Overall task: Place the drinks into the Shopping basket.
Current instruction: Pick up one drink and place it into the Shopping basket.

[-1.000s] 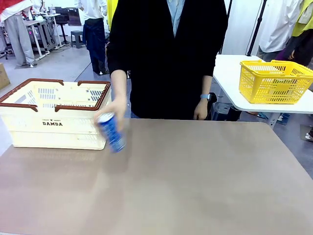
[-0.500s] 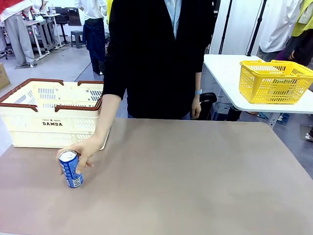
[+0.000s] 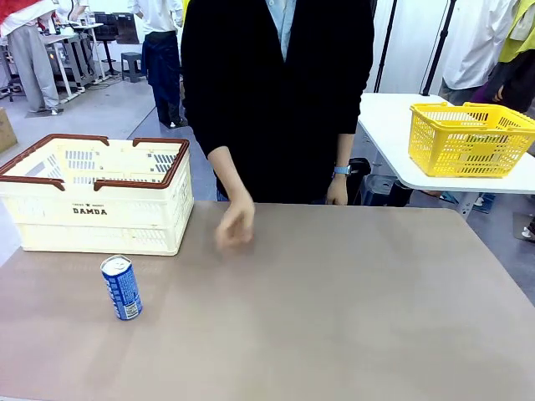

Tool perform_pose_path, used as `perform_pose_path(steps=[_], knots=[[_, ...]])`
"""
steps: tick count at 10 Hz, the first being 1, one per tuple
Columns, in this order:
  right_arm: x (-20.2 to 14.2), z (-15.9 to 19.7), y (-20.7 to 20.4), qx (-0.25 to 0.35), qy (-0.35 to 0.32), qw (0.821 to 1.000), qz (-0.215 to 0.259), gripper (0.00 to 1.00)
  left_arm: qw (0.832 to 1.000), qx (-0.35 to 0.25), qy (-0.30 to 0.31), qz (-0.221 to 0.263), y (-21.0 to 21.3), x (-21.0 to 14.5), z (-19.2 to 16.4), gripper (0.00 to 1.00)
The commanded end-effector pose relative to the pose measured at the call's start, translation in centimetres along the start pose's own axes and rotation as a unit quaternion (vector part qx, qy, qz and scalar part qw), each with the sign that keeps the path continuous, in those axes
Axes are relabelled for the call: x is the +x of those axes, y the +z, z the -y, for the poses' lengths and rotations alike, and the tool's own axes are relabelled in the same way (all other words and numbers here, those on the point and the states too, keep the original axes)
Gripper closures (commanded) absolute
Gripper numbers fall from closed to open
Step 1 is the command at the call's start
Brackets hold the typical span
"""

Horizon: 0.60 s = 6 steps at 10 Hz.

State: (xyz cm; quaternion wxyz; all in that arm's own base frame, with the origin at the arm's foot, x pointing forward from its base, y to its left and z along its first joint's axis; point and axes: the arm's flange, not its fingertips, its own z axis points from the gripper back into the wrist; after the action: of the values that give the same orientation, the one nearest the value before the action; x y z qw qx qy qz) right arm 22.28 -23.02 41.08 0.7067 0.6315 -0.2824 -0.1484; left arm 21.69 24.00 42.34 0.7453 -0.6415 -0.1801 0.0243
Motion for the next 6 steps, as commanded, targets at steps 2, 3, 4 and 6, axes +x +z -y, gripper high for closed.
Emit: perform_pose_path(steps=[2,3,4,6], knots=[[0.3,-0.6,-0.1,0.007,-0.002,1.000,0.005,0.00,0.979,0.144,-0.009,-0.142,-7.6,1.2,7.6,0.00],[0.3,-0.6,-0.1,0.007,-0.002,1.000,0.005,0.00,0.957,0.228,-0.022,-0.180,-11.8,1.5,10.0,0.00],[0.3,-0.6,-0.1,0.007,-0.002,1.000,0.005,0.00,0.921,0.325,-0.042,-0.211,-16.8,1.2,11.7,0.00],[0.3,-0.6,-0.1,0.007,-0.002,1.000,0.005,0.00,0.852,0.448,-0.112,-0.247,-24.8,-0.9,13.0,0.00]])
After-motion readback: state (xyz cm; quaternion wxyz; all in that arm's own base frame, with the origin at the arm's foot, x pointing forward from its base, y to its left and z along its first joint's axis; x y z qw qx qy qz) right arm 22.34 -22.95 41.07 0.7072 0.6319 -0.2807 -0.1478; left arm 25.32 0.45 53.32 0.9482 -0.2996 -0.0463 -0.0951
